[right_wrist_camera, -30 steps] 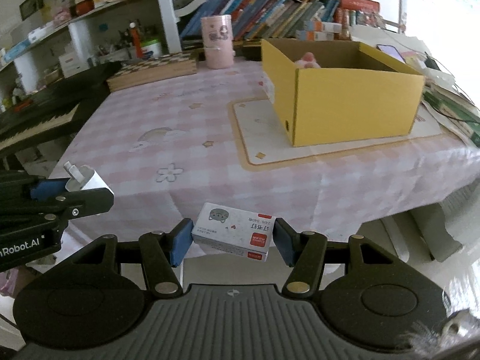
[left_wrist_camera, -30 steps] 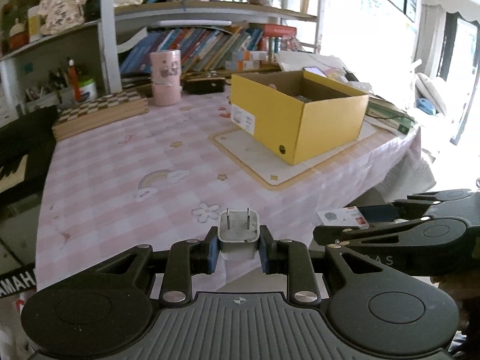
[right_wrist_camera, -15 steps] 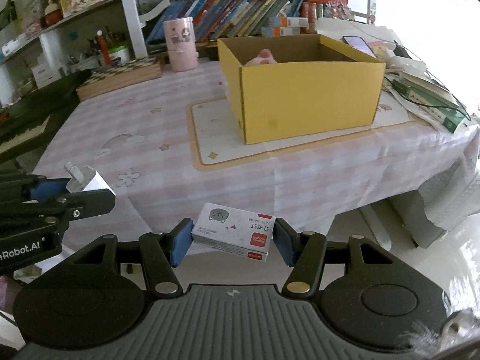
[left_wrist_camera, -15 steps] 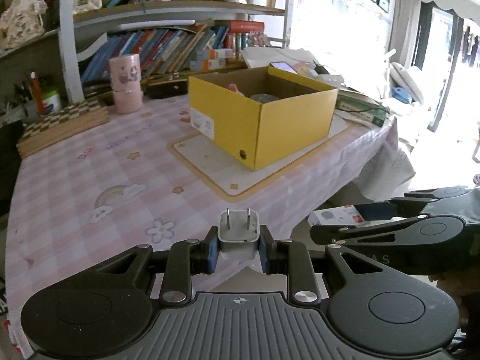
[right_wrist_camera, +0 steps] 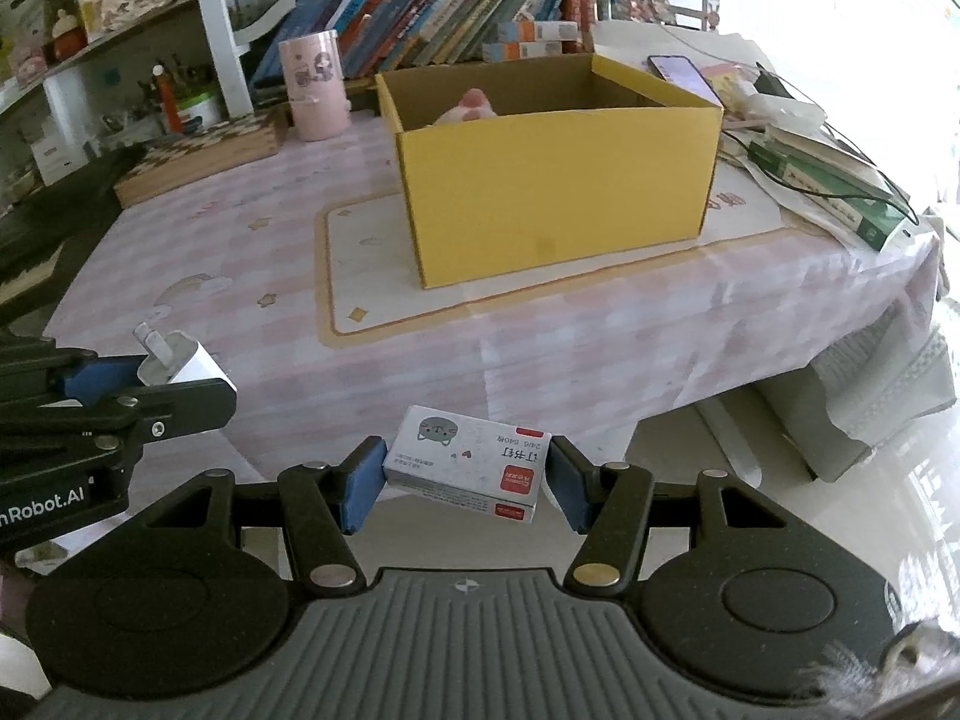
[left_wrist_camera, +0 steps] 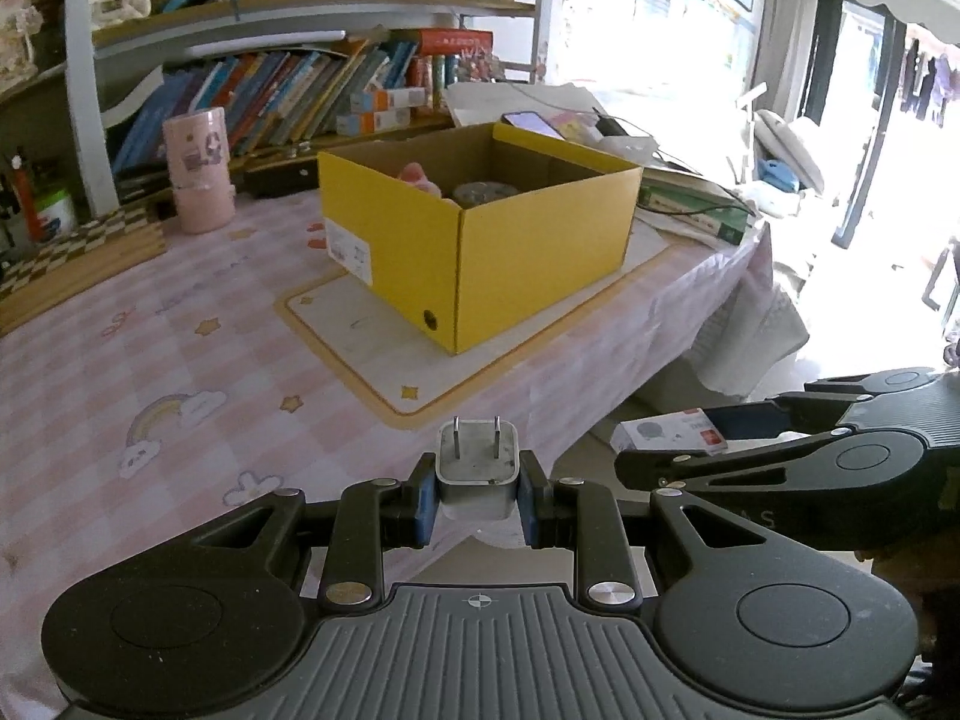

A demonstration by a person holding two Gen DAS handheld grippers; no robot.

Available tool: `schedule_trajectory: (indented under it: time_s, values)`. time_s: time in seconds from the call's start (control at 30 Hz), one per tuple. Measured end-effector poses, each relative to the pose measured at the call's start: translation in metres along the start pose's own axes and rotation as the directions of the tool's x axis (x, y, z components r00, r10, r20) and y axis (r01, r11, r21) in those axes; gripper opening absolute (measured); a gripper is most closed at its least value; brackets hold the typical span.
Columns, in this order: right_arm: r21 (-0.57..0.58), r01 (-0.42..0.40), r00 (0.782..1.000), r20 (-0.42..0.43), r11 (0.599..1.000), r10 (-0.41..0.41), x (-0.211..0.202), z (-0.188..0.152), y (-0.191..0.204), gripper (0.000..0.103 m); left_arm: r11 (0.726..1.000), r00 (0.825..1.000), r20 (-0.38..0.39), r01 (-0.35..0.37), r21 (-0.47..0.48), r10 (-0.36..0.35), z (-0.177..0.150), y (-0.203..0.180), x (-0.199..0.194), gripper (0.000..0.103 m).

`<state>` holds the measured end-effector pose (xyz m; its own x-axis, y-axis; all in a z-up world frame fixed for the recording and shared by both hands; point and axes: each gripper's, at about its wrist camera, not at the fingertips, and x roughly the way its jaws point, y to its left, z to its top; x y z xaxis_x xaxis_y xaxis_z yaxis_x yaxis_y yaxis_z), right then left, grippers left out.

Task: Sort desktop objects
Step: 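Lift the plug and card box and carry both toward the yellow box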

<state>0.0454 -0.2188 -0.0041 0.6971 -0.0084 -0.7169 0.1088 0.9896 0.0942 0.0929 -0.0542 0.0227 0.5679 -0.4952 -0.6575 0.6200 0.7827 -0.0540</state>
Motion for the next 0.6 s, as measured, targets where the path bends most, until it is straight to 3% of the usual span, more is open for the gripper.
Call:
schedule_trajectory:
  time_s: [0.6]
  values:
    - [0.037,0.028,1.000,-0.007,0.999,-0.028,0.017,0.025,-0.051,0.056,0.998,0.999,-0.009,0.039,0.042,-0.039,0.034,-0.028,0.041,0.025]
